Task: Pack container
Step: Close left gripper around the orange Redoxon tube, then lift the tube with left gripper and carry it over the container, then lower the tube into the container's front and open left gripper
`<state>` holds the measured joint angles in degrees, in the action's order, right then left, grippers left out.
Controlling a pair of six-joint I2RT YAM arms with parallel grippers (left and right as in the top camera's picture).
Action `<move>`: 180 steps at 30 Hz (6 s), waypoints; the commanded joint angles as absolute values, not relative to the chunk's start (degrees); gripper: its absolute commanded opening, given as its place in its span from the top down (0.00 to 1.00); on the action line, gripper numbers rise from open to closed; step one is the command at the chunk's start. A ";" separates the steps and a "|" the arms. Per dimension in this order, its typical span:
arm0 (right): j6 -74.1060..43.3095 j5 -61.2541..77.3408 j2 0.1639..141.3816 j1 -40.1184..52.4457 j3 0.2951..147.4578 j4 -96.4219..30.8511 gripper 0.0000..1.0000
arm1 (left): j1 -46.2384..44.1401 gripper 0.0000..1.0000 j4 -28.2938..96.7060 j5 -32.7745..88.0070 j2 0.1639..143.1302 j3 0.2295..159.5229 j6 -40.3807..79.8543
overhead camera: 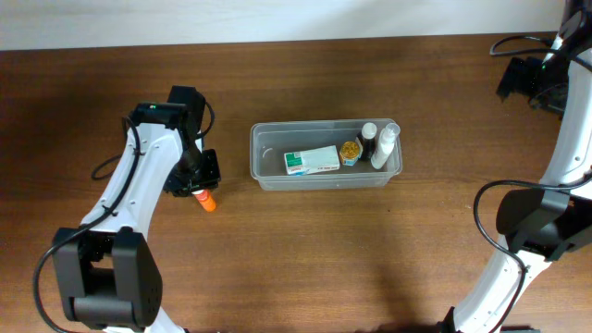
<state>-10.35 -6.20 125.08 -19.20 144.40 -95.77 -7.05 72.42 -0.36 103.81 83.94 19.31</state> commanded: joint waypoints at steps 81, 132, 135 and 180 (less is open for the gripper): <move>-10.57 -6.72 123.15 -19.53 144.16 -95.59 0.02 | -43.35 0.75 62.57 5.17 120.86 121.16 16.67; -10.59 -6.72 123.15 -19.53 144.16 -95.59 0.02 | -43.38 0.75 62.65 4.75 127.66 121.10 16.64; -10.59 -6.72 123.15 -19.53 144.16 -95.59 0.02 | -43.38 0.75 62.57 4.78 128.42 121.10 16.62; -10.57 -6.72 123.15 -19.53 144.16 -95.57 0.02 | -43.35 0.60 61.28 4.97 130.32 124.09 14.87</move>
<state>-10.33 -6.20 125.08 -19.20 144.40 -95.77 -43.44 61.06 4.54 129.88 122.85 15.62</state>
